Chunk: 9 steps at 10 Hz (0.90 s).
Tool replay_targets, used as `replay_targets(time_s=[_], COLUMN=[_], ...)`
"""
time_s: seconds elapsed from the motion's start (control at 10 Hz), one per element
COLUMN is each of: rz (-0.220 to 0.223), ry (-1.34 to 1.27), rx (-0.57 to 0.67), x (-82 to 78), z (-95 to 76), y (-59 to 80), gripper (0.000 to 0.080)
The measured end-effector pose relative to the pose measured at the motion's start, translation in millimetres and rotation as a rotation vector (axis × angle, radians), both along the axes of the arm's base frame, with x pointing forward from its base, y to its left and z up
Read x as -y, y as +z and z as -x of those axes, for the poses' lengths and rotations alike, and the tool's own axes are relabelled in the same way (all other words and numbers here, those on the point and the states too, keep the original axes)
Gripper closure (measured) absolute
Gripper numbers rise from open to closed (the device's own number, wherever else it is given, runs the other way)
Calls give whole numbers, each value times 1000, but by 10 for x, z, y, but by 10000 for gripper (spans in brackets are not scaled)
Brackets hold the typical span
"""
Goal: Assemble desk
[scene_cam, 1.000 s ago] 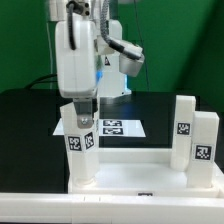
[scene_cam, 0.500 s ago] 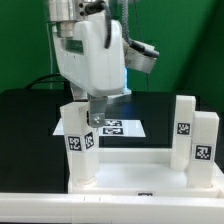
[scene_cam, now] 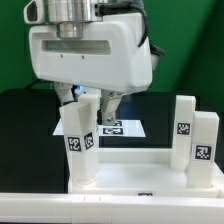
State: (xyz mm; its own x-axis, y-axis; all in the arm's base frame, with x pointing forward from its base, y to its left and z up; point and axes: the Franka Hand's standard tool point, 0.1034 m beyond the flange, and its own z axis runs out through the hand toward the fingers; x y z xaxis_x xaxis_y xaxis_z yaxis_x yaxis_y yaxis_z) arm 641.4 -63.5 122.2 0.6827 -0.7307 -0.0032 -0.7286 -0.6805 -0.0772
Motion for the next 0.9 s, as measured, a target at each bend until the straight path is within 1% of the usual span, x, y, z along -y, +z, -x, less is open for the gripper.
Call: replay_targets(time_s=[0.3, 0.5, 0.6, 0.7, 0.8, 0.9], rz=[11, 12, 12, 12, 12, 12], ry=[192, 212, 211, 211, 211, 211], rx=[11, 12, 12, 12, 12, 12], x=[54, 69, 69, 69, 69, 69], z=[4, 7, 7, 7, 7, 7], y=[1, -1, -1, -1, -1, -1], gripper=[150, 150, 247, 247, 429, 511])
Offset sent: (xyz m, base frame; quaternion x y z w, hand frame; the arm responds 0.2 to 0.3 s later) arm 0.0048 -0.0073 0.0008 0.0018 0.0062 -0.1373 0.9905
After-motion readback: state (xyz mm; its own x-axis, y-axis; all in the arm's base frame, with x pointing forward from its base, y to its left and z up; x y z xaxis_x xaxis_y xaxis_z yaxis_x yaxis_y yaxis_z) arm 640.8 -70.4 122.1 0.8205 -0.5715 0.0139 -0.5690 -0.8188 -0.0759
